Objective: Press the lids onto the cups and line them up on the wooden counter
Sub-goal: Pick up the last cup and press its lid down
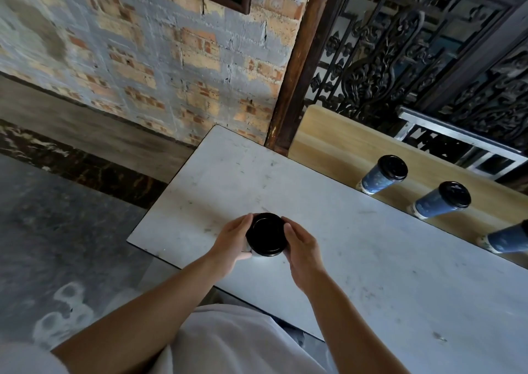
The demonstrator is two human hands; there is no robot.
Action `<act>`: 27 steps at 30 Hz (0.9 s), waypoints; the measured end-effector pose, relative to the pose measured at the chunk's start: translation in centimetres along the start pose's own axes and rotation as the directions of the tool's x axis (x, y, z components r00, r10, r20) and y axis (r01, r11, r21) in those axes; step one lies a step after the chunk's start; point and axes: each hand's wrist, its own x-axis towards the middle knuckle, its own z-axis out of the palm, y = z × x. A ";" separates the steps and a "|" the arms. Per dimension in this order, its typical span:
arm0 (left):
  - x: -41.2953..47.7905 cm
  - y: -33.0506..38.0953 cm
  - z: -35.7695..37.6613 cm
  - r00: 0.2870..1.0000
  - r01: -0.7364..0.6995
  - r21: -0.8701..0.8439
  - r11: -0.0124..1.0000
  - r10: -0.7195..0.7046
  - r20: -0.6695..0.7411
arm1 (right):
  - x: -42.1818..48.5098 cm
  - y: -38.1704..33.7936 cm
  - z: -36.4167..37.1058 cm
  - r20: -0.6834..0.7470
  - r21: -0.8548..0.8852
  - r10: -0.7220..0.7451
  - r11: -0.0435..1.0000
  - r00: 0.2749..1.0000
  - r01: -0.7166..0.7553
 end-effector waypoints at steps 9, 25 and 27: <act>-0.6 0.1 0.3 0.989 -0.123 0.106 0.987 0.130 -0.066 | -0.1 1.4 -0.3 0.116 0.179 0.101 0.976 0.988 -0.120; -0.2 -0.7 0.1 0.954 -0.227 0.221 0.948 0.263 -0.147 | 1.0 2.2 0.1 -0.016 0.079 0.054 0.995 0.998 -0.053; -0.3 -0.8 0.3 0.944 -0.224 0.255 0.940 0.275 -0.183 | 0.7 2.2 0.2 -0.016 0.100 0.075 0.992 0.997 -0.073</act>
